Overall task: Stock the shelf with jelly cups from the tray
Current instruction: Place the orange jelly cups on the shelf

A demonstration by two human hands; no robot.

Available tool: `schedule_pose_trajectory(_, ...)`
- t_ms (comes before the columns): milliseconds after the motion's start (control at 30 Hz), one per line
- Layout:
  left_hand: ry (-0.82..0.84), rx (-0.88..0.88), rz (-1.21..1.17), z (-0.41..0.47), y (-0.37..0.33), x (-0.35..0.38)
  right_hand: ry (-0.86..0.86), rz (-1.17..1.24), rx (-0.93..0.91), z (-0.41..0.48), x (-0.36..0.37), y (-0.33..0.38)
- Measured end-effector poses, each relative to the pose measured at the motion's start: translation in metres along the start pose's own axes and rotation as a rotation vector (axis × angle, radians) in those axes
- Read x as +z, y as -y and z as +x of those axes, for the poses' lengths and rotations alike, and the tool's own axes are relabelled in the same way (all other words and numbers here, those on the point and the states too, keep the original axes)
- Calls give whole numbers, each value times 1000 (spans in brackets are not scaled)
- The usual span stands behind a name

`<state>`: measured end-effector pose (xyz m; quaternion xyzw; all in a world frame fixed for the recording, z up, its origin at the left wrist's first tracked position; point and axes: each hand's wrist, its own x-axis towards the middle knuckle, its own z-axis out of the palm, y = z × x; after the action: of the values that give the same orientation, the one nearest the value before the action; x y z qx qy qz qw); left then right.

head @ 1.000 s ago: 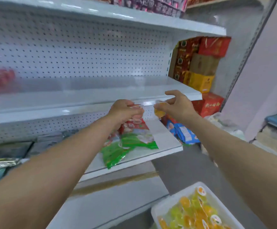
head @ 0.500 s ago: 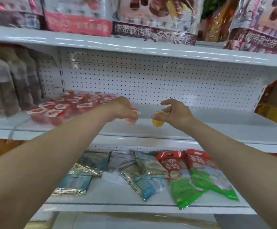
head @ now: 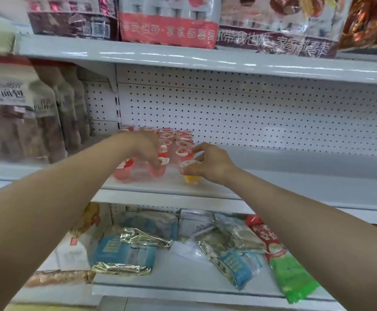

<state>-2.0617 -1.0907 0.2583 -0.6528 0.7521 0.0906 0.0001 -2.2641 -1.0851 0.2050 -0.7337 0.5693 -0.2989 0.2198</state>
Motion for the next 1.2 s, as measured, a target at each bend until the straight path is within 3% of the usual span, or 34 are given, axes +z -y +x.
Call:
schedule_pose_trajectory(767,75,14,91,6,8,-7,-12,-116,-53,4,19,14)
schedule_pose_trajectory(1000,-183,23,-43,9,-34,-16,-135,-277,-87,-8,-23,-1)
schedule_pose_trajectory(1200,-361,198,-248,26,-136,2,-269,-417,13,-55,-111,-62)
